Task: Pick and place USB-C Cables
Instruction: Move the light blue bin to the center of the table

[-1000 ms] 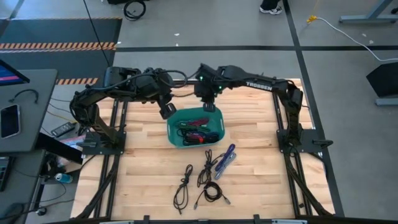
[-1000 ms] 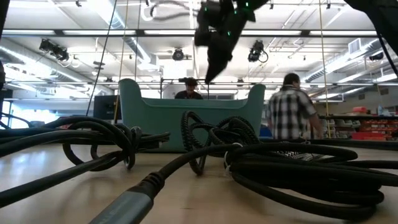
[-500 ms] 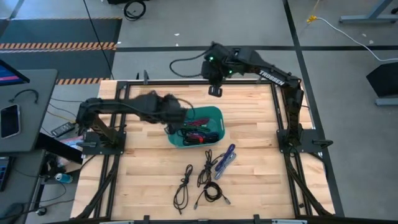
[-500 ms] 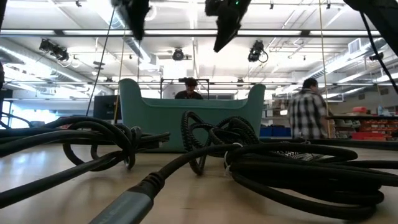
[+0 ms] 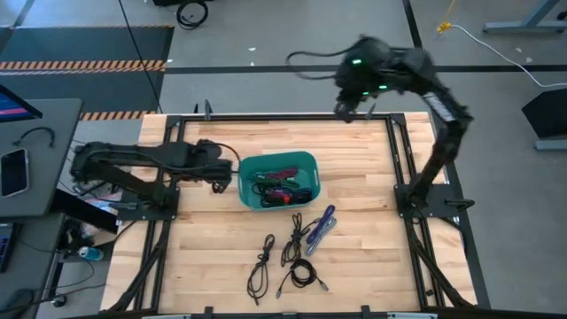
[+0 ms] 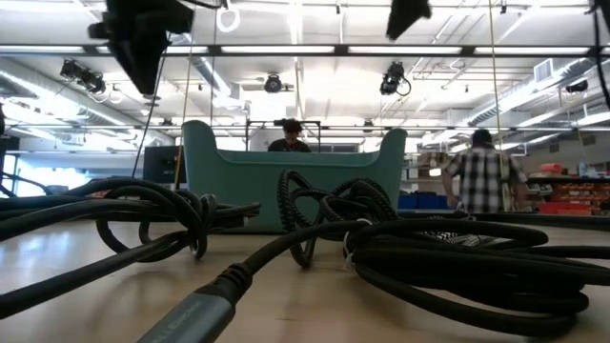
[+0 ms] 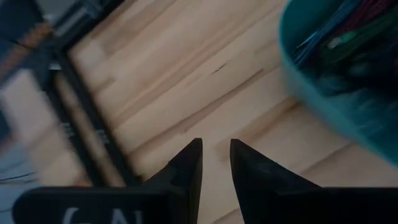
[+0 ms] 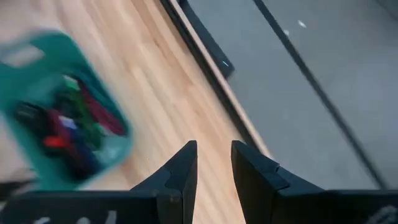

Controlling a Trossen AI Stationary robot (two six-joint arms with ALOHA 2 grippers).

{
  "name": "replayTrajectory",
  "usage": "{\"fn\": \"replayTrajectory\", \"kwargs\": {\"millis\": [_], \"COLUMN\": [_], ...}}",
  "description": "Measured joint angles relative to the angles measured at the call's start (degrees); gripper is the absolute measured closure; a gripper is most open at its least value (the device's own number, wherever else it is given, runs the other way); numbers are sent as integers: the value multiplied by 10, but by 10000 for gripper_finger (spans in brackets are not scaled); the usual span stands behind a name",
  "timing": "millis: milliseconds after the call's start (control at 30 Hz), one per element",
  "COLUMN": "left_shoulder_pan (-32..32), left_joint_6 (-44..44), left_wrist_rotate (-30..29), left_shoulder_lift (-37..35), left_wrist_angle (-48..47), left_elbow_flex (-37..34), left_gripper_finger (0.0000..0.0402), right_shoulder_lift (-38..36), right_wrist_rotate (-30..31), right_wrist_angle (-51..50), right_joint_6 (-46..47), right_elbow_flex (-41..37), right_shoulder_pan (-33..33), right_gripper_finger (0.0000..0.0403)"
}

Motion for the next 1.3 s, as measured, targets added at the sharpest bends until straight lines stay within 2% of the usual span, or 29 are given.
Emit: {"fn": "replayTrajectory", "kwargs": {"millis": [167, 333, 433, 533, 700, 800, 867, 967, 1067, 1133, 1200, 1300], "left_shoulder_pan": [0, 5, 6, 6, 6, 12, 20, 38, 60, 71, 79, 80], "left_joint_6": [-16, -16, -19, -19, -20, -18, -1, 17, 19, 18, 14, 2], "left_wrist_rotate": [-2, -9, -7, -7, -6, -15, -23, -37, -42, -34, -25, -20], "left_shoulder_lift": [-99, -168, -192, -199, -199, -200, -200, -201, -201, -201, -200, -200], "left_wrist_angle": [101, 196, 265, 323, 343, 342, 344, 341, 335, 328, 330, 331], "left_elbow_flex": [-95, -194, -246, -286, -311, -308, -298, -291, -290, -290, -290, -290], "left_gripper_finger": [312, 312, 312, 312, 312, 312, 312, 312, 312, 312, 312, 312], "right_shoulder_lift": [-69, -116, -127, -131, -131, -131, -130, -130, -116, -99, -78, -39], "right_wrist_rotate": [-44, -53, -35, 19, 96, 98, 82, 40, -34, -91, -137, -167], "right_wrist_angle": [0, 0, 0, 1, 1, 37, 97, 246, 423, 505, 552, 551], "right_joint_6": [73, 143, 173, 194, 174, 138, 98, 37, -1, -10, -8, -12], "right_elbow_flex": [0, 0, 0, -20, -133, -243, -319, -424, -511, -546, -563, -565], "right_shoulder_pan": [10, 55, 87, 118, 141, 131, 116, 83, 42, 15, -9, -27], "right_gripper_finger": [298, 298, 298, 298, 308, 358, 390, 397, 399, 400, 400, 400]}}
